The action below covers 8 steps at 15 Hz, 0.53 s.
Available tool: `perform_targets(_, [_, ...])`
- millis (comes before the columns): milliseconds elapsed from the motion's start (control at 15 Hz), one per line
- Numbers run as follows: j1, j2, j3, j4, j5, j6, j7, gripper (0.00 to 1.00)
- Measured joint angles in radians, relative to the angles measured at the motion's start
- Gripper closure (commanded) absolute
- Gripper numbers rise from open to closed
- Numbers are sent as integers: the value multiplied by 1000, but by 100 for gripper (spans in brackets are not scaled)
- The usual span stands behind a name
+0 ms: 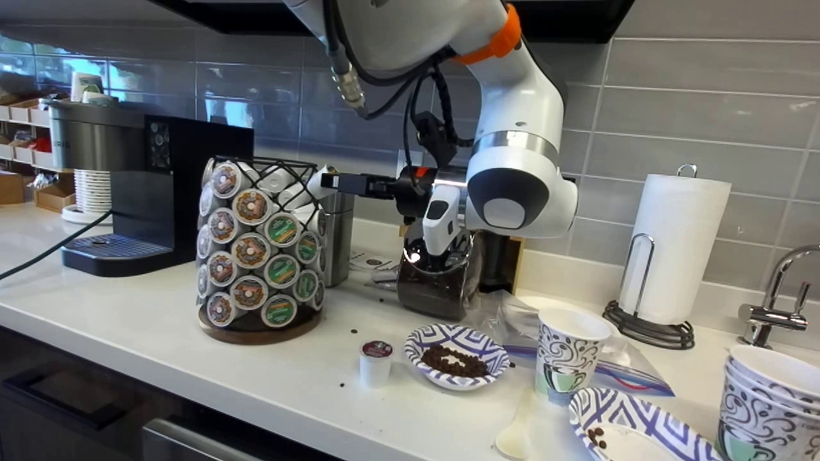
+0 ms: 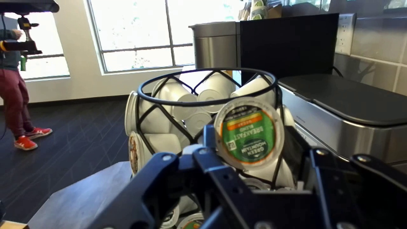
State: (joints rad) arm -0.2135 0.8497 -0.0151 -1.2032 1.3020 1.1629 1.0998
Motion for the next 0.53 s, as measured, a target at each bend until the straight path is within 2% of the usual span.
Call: perform_targets(533, [0, 57, 19, 28, 15, -76, 100, 71])
